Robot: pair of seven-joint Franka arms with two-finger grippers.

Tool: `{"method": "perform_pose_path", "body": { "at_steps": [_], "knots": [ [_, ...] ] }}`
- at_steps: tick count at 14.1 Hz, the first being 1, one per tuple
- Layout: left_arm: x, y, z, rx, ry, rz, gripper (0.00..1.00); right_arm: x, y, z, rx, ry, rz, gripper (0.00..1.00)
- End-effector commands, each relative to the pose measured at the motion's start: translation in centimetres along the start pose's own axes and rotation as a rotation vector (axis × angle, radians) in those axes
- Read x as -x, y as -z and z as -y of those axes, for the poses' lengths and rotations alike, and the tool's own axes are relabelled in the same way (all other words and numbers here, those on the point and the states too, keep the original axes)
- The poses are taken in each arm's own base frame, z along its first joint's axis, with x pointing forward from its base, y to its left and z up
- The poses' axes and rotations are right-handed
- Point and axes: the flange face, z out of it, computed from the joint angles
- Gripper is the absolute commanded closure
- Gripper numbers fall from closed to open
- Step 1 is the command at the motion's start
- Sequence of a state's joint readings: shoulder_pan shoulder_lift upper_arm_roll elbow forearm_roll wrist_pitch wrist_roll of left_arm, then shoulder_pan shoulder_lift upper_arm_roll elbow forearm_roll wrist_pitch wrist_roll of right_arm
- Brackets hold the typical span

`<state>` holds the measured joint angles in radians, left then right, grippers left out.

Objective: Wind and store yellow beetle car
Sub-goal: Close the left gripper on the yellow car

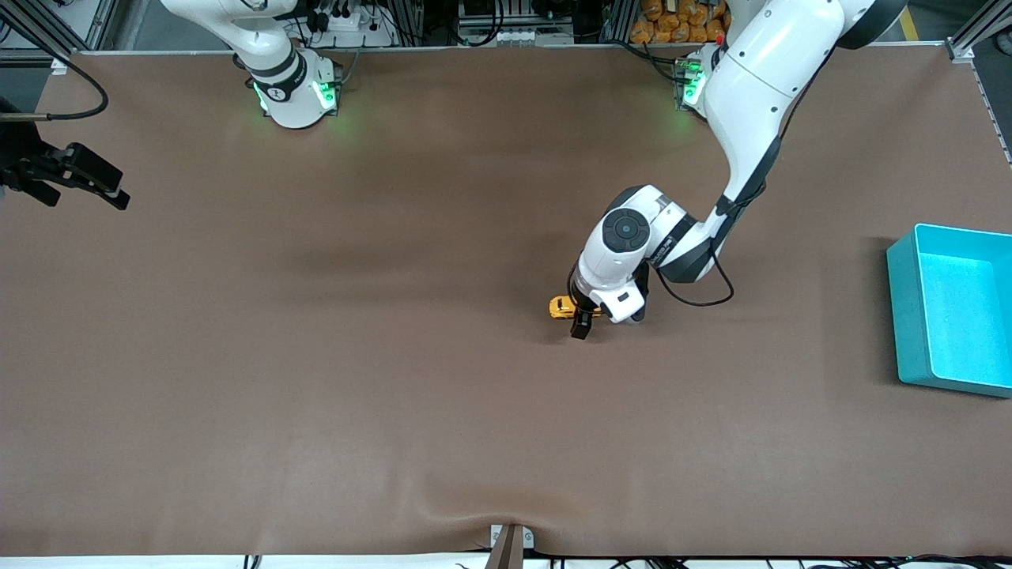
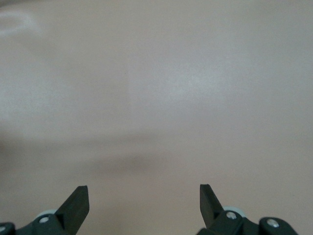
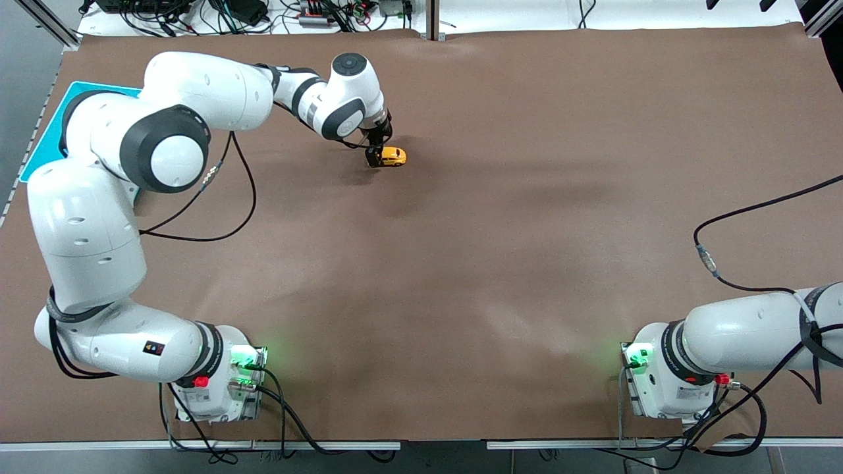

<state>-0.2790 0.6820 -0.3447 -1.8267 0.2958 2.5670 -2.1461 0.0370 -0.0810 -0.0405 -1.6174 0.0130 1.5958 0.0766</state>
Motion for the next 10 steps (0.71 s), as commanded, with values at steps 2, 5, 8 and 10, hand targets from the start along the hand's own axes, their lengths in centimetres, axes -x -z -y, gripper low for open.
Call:
{"method": "perform_pose_path", "body": {
  "at_steps": [2,5,8,10],
  "knots": [
    [0.9,-0.6,-0.2,0.017,-0.008,-0.011,0.12,0.2,0.5,-0.6,0.013,-0.015,-0.011,0.00],
    [1.2,-0.7,-0.1,0.020,-0.029,-0.017,1.00,0.3,0.6,-0.7,0.014,-0.018,-0.005,0.00],
    [1.2,-0.3,-0.2,0.024,-0.037,-0.022,1.00,0.3,0.4,-0.6,0.010,-0.016,0.002,0.00],
    [0.8,0.7,-0.7,0.043,-0.068,-0.037,1.00,0.3,0.4,-0.8,0.011,-0.016,0.000,0.00]
  ]
}}
